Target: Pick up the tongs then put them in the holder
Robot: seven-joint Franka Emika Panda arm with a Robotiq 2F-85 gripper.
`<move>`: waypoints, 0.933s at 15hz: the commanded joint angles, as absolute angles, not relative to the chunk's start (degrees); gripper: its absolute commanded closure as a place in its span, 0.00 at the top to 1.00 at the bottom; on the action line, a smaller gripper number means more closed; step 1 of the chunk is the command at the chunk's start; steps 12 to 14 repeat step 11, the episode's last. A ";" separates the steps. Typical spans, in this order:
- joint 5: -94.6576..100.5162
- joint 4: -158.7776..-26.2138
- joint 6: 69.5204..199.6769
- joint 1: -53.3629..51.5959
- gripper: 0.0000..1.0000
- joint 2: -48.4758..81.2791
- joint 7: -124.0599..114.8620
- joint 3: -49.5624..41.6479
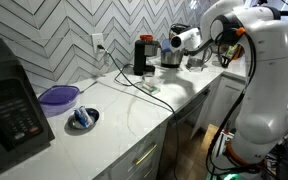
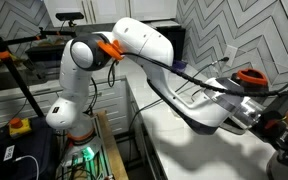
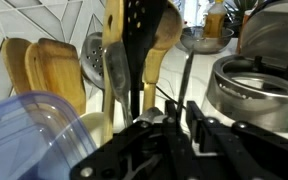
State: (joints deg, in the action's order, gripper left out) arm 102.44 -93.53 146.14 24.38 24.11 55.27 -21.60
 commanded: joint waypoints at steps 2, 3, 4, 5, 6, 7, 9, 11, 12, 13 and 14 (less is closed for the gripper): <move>92.70 -94.80 144.58 25.44 0.59 18.43 63.31 -20.67; 91.21 -94.99 144.54 25.33 0.66 16.63 64.58 -20.66; 90.14 -95.14 144.70 25.18 0.74 14.81 65.87 -20.72; 89.91 -95.18 145.38 24.95 0.81 12.80 66.51 -20.79; 89.25 -95.48 146.38 24.84 0.90 10.62 67.51 -20.69; 89.51 -96.03 147.92 24.69 0.96 8.20 68.35 -20.65; 91.67 -97.35 154.75 24.48 1.00 3.88 68.20 -20.61; 91.33 -93.67 153.82 24.10 1.00 6.84 67.39 -21.14; 91.33 -93.67 153.82 24.10 1.00 6.84 67.39 -21.14; 91.33 -93.67 153.82 24.10 1.00 6.84 67.39 -21.14; 91.33 -93.67 153.82 24.10 1.00 6.84 67.39 -21.14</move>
